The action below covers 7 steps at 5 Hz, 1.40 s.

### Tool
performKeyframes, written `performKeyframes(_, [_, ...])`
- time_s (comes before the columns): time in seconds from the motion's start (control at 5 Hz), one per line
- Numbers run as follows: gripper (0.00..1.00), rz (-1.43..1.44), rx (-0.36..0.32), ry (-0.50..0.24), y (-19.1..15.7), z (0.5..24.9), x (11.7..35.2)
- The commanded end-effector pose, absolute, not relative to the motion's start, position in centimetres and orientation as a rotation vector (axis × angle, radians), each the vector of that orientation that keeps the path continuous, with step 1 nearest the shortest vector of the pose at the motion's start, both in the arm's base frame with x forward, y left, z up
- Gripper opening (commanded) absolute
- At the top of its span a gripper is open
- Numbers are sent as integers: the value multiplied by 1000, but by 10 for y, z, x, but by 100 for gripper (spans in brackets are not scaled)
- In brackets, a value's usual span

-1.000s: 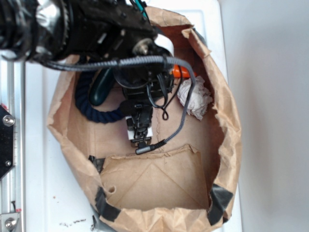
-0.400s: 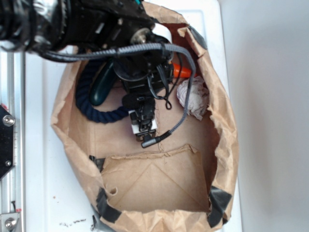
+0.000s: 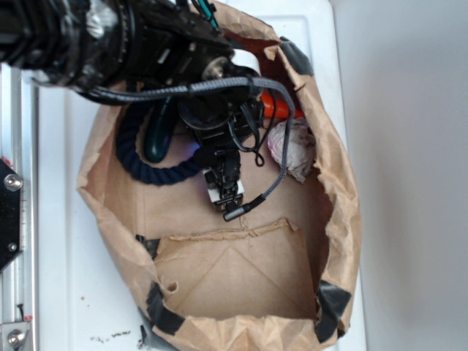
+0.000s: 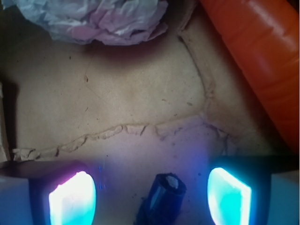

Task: Grab the blue rope.

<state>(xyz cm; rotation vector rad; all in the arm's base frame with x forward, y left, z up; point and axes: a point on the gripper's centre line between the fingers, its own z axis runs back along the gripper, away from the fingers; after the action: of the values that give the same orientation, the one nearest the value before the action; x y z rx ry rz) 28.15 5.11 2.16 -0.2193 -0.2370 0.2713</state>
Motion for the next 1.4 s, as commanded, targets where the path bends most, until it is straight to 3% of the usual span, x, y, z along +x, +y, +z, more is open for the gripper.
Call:
performKeyframes(0.0, [0, 188, -180, -261, 43, 6, 268])
performKeyframes(0.4, [0, 199, -212, -288, 50, 5, 262])
performKeyframes(0.8, [0, 203, -233, -283, 55, 6, 262])
performKeyframes(1.2, [0, 219, -297, -255, 65, 12, 267])
